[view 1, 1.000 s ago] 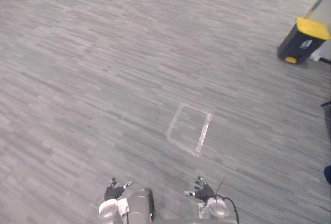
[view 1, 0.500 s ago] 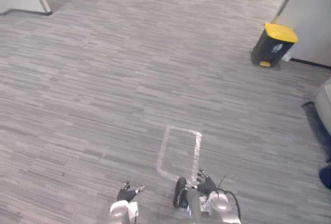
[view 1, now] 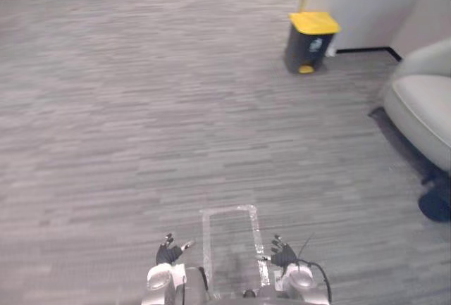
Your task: Organize the slippers on the shoe rack
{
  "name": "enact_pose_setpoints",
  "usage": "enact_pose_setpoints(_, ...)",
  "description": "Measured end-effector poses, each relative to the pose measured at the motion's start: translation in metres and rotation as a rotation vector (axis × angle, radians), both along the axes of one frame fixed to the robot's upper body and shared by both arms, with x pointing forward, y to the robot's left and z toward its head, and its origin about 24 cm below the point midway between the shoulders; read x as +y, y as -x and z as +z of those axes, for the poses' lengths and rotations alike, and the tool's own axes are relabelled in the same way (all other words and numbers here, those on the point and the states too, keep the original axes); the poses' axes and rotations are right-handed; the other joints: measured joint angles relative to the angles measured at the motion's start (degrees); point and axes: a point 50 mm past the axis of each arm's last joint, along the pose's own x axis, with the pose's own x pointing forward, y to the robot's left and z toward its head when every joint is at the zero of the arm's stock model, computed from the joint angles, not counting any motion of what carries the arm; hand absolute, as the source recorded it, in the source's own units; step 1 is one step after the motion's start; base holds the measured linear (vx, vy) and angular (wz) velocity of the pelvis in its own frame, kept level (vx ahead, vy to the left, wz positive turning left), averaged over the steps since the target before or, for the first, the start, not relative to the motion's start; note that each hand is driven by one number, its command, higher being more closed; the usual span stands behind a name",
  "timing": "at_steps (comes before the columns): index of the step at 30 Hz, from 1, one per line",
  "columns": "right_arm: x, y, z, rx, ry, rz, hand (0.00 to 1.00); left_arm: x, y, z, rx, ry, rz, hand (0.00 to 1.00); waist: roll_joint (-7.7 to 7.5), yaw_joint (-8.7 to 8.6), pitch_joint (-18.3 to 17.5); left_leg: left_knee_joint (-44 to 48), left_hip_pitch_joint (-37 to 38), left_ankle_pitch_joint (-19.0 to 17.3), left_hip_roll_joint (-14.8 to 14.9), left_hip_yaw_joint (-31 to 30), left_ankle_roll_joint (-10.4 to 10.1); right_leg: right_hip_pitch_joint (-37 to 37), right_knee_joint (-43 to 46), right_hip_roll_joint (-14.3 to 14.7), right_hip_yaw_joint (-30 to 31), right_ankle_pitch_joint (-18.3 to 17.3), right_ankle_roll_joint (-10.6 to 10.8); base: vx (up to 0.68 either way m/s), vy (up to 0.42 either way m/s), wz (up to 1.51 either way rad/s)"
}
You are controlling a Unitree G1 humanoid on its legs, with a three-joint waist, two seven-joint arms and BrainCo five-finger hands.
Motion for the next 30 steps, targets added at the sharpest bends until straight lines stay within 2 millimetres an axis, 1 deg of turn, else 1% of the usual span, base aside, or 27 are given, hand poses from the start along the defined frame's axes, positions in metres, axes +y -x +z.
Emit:
enact_pose_setpoints(1, 0.004, 0.005, -0.004, 0.03, -0.011, 0.001, 0.0, 0.007, 0.002, -0.001, 0.014, -0.013, 0.008, 0.0, -0.52, 0.48, -1.1, 3.48, 0.14, 2.34, -0.01, 2.95, -0.89, 0.01, 3.05, -1.31, 2.86, -3.11, 1.93, 0.57, 0.456, -1.46)
enact_pose_setpoints(3, 0.008, 0.008, -0.005, 0.036, -0.022, 0.016, 0.0, 0.008, 0.004, -0.002, 0.023, -0.018, 0.013, 0.0, -1.94, -0.01, -2.08, 3.99, 1.35, -0.52, -0.44, 6.41, 0.33, -2.07, 6.37, -2.7, 4.95, -2.3, 2.4, 0.36, 0.312, -1.03)
enact_pose_setpoints(4, 0.009, 0.01, -0.005, 0.039, -0.023, 0.013, 0.0, 0.009, 0.004, -0.002, 0.023, -0.02, 0.014, 0.0, -2.58, 0.46, -2.49, 4.12, 2.48, -1.77, -0.44, 8.77, 0.97, -3.01, 8.96, -3.23, 6.11, -1.61, 2.47, 0.38, 0.362, -1.24)
enact_pose_setpoints(5, 0.01, 0.012, -0.006, 0.042, -0.027, 0.012, 0.0, 0.01, 0.005, -0.003, 0.027, -0.025, 0.011, 0.0, -3.04, 0.28, -2.71, 3.98, 5.04, -3.76, -0.33, 12.4, 2.19, -5.66, 14.45, -4.27, 5.43, 0.11, 4.79, 0.31, 0.297, -1.02)
enact_pose_setpoints(6, 0.01, 0.011, -0.005, 0.04, -0.027, 0.012, 0.0, 0.01, 0.005, -0.003, 0.029, -0.025, 0.012, 0.0, -3.02, 0.24, -2.69, 3.87, 5.57, -4.05, -0.29, 12.94, 2.41, -6.26, 15.71, -4.49, 4.93, 0.52, 5.51, 0.29, 0.266, -1.0)
enact_pose_setpoints(7, 0.01, 0.011, -0.005, 0.038, -0.029, 0.014, 0.0, 0.011, 0.006, -0.003, 0.035, -0.025, 0.015, 0.0, -3.04, 0.31, -2.57, 2.97, 7.77, -4.8, -0.27, 15.11, 2.83, -8.42, 20.41, -5.74, 2.13, 1.41, 7.27, 0.23, 0.209, -1.06)
enact_pose_setpoints(8, 0.01, 0.009, -0.004, 0.029, -0.029, 0.019, 0.0, 0.011, 0.008, -0.005, 0.045, -0.023, 0.02, 0.0, -2.91, 0.31, -2.38, 0.14, 12.52, -4.99, -0.27, 18.83, 3.11, -12.03, 27.1, -10.14, -8.49, 1.11, 6.93, 0.27, 0.238, -1.07)
enact_pose_setpoints(9, 0.01, 0.008, -0.004, 0.028, -0.029, 0.021, 0.0, 0.011, 0.008, -0.005, 0.049, -0.023, 0.018, 0.0, -2.77, 0.28, -2.3, -0.56, 13.38, -4.99, -0.25, 19.42, 3.11, -12.45, 27.78, -11.11, -11.28, 0.87, 6.52, 0.24, 0.184, -1.14)
enact_pose_setpoints(10, 0.008, 0.007, -0.005, 0.028, -0.022, 0.03, 0.0, 0.009, 0.012, -0.008, 0.072, -0.022, 0.003, 0.0, -2.21, 0.09, -2.39, -3.34, 16.82, -4.95, 0.43, 21.98, 3.15, -12.95, 26.74, -14.0, -22.22, -0.59, 4.0, 0.22, 0.106, -0.88)
enact_pose_setpoints(11, 0.009, 0.007, -0.007, 0.04, -0.023, 0.04, 0.0, 0.009, 0.016, -0.01, 0.091, -0.022, -0.006, 0.0, -1.9, -0.01, -2.52, -4.87, 18.52, -4.93, 1.27, 23.61, 3.11, -12.97, 22.03, -13.71, -28.24, -0.88, 3.65, 0.18, 0.077, -0.87)
enact_pose_setpoints(13, 0.009, 0.006, -0.007, 0.045, -0.018, 0.051, 0.0, 0.01, 0.016, -0.011, 0.099, -0.029, -0.023, 0.0, -1.87, -0.28, -2.53, -5.54, 19.32, -4.93, 1.82, 24.68, 3.11, -13.26, 16.6, -12.45, -31.05, -0.4, 3.26, 0.15, 0.003, -0.49)
enact_pose_setpoints(14, 0.009, 0.005, -0.008, 0.049, -0.012, 0.057, 0.0, 0.011, 0.017, -0.012, 0.106, -0.037, -0.042, 0.0, -1.94, -0.3, -2.57, -5.89, 19.8, -4.91, 1.87, 25.59, 3.07, -13.89, 10.94, -11.03, -31.61, 1.51, 2.5, 0.2, -0.055, -0.52)
enact_pose_setpoints(15, 0.007, 0.004, -0.009, 0.055, 0.004, 0.074, 0.0, 0.014, 0.018, -0.012, 0.112, -0.046, -0.057, 0.0, -2.48, -0.3, -2.54, -5.78, 20.11, -4.92, 1.15, 25.86, 3.05, -14.49, 5.42, -9.76, -31.04, 6.44, 1.04, 0.21, -0.102, -0.56)
enact_pose_setpoints(16, -0.001, 0.003, -0.008, 0.051, 0.028, 0.08, 0.0, 0.014, 0.018, -0.013, 0.121, -0.044, -0.065, 0.0, -1.92, -0.59, -2.71, -5.64, 20.44, -5.05, 1.02, 24.74, 2.66, -14.14, 5.03, -9.05, -30.1, 6.49, 0.69, 0.25, -0.133, -0.56)
enact_pose_setpoints(17, -0.012, 0.003, -0.008, 0.052, 0.058, 0.08, 0.0, 0.009, 0.024, -0.017, 0.151, -0.022, -0.074, 0.0, -0.07, -0.9, -2.86, -4.2, 20.31, -5.07, 2.16, 23.62, 2.6, -12.91, 2.95, -7.73, -29.53, 6.58, 0.55, 0.25, -0.119, -0.5)
enact_pose_setpoints(18, -0.016, 0.0, -0.007, 0.044, 0.067, 0.072, 0.0, 0.007, 0.027, -0.018, 0.164, -0.014, -0.072, 0.0, 0.73, -0.96, -2.15, -0.09, 19.55, -5.07, 3.32, 23.7, 2.58, -11.63, 1.48, -6.65, -28.54, 6.51, 0.49, 0.2, -0.086, -0.4)
enact_pose_setpoints(20, -0.019, 0.0, -0.007, 0.044, 0.071, 0.062, 0.0, 0.009, 0.026, -0.017, 0.155, -0.011, -0.053, 0.0, 1.07, -0.98, -1.8, 8.03, 17.23, -4.96, 5.6, 23.61, 2.46, -10.09, 0.59, -5.54, -27.79, 5.97, 0.32, 0.14, -0.097, -0.36)
enact_pose_setpoints(21, -0.019, 0.001, -0.007, 0.042, 0.074, 0.062, 0.0, 0.01, 0.027, -0.016, 0.145, -0.009, -0.03, 0.0, 1.23, -0.89, -1.61, 19.77, 13.74, -2.73, 8.63, 23.26, 2.07, -8.83, 0.8, -4.04, -25.72, 4.46, -0.33, 0.13, -0.08, -0.56)
enact_pose_setpoints(22, -0.019, 0.003, -0.007, 0.044, 0.076, 0.064, 0.0, 0.01, 0.026, -0.016, 0.139, -0.007, -0.021, 0.0, 0.92, -0.76, -1.51, 23.36, 12.42, -0.86, 9.68, 23.1, 1.9, -8.43, 0.88, -3.56, -24.88, 3.94, -0.55, 0.19, -0.015, -0.91)
enact_pose_setpoints(23, -0.019, 0.004, -0.007, 0.046, 0.077, 0.063, 0.0, 0.012, 0.029, -0.016, 0.142, -0.009, -0.012, 0.0, 0.79, -0.28, -1.59, 27.63, 10.45, -1.94, 10.03, 21.76, 1.84, -7.44, 1.07, -3.26, -22.22, 2.99, -1.45, 0.27, 0.04, -1.06)
enact_pose_setpoints(24, -0.021, 0.003, -0.007, 0.047, 0.081, 0.056, 0.0, 0.013, 0.027, -0.015, 0.136, -0.011, -0.007, 0.0, 0.66, -0.14, -1.49, 27.09, 9.7, -4.68, 9.16, 20.57, 1.71, -6.91, 1.07, -3.27, -19.71, 2.7, -1.73, 0.32, 0.072, -1.48)
enact_pose_setpoints(25, -0.022, 0.004, -0.008, 0.05, 0.086, 0.05, 0.0, 0.012, 0.026, -0.014, 0.127, -0.01, -0.007, 0.0, 0.5, -0.03, -1.52, 24.89, 7.97, -7.1, 7.37, 19.32, 1.98, -6.67, 1.04, -3.47, -16.23, 2.56, -1.7, 0.26, 0.08, -1.39)
enact_pose_setpoints(26, -0.022, 0.003, -0.007, 0.049, 0.087, 0.048, 0.0, 0.012, 0.026, -0.014, 0.125, -0.01, -0.007, 0.0, 0.38, 0.23, -1.44, 23.17, 6.97, -7.75, 5.98, 17.75, 2.03, -6.59, 1.17, -4.03, -15.02, 2.65, -1.53, 0.24, 0.125, -1.43)
enact_pose_setpoints(27, -0.021, 0.002, -0.007, 0.049, 0.086, 0.049, 0.0, 0.012, 0.024, -0.013, 0.118, -0.012, -0.007, 0.0, -0.01, 0.57, -1.2, 19.66, 5.78, -8.18, 3.43, 14.86, 1.73, -6.35, 1.51, -4.58, -12.12, 2.63, -0.91, 0.24, 0.178, -1.41)
enact_pose_setpoints(28, -0.021, 0.002, -0.008, 0.052, 0.084, 0.049, 0.0, 0.013, 0.023, -0.012, 0.108, -0.016, -0.005, 0.0, -0.24, 0.71, -1.05, 13.12, 5.04, -8.06, 0.17, 9.73, 1.11, -5.74, 1.76, -5.31, -9.07, 2.04, 0.22, 0.29, 0.254, -1.54)
enact_pose_setpoints(29, -0.021, 0.003, -0.008, 0.054, 0.085, 0.048, 0.0, 0.011, 0.024, -0.013, 0.105, -0.013, -0.001, 0.0, -0.01, 0.77, -1.16, 5.76, 5.17, -6.25, -1.82, 4.3, 0.37, -5.51, 2.04, -5.31, -6.4, 1.29, 1.48, 0.24, 0.248, -1.16)
enact_pose_setpoints(30, -0.021, 0.003, -0.008, 0.054, 0.085, 0.048, 0.0, 0.011, 0.024, -0.013, 0.105, -0.012, 0.0, 0.0, 0.23, 0.77, -1.28, 3.82, 5.23, -5.37, -2.06, 2.84, 0.12, -5.45, 2.13, -5.07, -5.92, 1.05, 1.89, 0.25, 0.281, -1.06)
